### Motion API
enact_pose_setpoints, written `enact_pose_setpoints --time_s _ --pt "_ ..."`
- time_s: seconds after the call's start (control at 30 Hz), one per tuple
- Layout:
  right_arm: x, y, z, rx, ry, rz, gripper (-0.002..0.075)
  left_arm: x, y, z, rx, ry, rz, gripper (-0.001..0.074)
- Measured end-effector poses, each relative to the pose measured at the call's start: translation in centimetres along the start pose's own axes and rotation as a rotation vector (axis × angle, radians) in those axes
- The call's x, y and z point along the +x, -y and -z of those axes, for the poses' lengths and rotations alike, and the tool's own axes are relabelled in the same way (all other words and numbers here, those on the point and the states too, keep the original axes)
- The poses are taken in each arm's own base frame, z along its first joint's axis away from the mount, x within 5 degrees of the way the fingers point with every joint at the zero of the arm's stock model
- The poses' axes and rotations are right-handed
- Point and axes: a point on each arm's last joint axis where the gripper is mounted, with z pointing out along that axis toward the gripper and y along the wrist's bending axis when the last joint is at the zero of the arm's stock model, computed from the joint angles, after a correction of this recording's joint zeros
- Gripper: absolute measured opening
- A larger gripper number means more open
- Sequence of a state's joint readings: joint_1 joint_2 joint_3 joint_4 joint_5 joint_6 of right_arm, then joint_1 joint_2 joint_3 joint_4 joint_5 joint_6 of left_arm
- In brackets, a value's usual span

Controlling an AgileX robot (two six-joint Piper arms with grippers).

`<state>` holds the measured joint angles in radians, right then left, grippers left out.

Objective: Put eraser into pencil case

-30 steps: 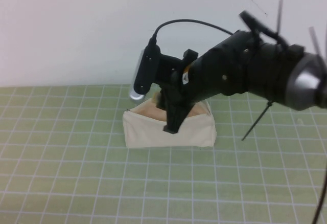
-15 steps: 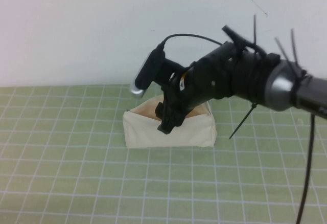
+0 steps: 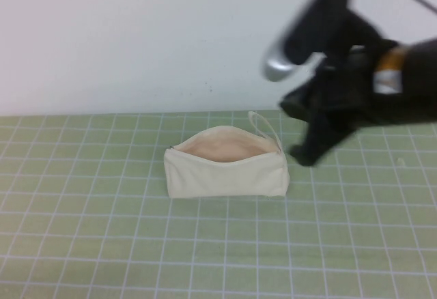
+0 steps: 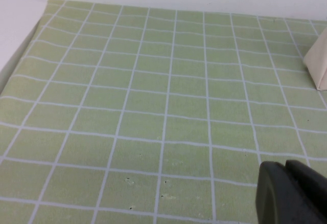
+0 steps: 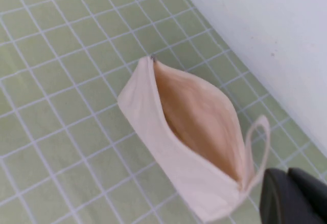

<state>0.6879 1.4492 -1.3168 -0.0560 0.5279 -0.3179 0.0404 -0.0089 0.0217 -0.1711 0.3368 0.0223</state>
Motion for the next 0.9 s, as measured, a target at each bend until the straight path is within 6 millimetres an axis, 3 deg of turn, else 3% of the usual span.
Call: enact_pose_setpoints --time_s 0.2,0.37,0.47,0.63,0.9 --pt "2.9 -0.8 7.0 -0.001 -0.018 -0.012 0.0001 0.0 0.0 0.0 0.000 0.000 0.000 -0.0004" --pt "7.1 -2.1 12.5 0.009 -0.038 -0.064 0.0000 0.0 0.0 0.0 0.000 0.000 0.000 -0.0004" --pt "10.0 -3.0 14.5 0.040 0.024 -0.062 0.0000 0.0 0.0 0.0 0.000 0.000 0.000 -0.0004" --pt "15.2 -4.8 15.9 0.104 0.180 -0.090 0.0000 0.0 0.0 0.0 0.000 0.000 0.000 -0.0004" --pt "22.0 -6.8 15.1 0.189 0.297 -0.195 -0.0001 0.0 0.0 0.0 0.000 0.000 0.000 -0.0004"
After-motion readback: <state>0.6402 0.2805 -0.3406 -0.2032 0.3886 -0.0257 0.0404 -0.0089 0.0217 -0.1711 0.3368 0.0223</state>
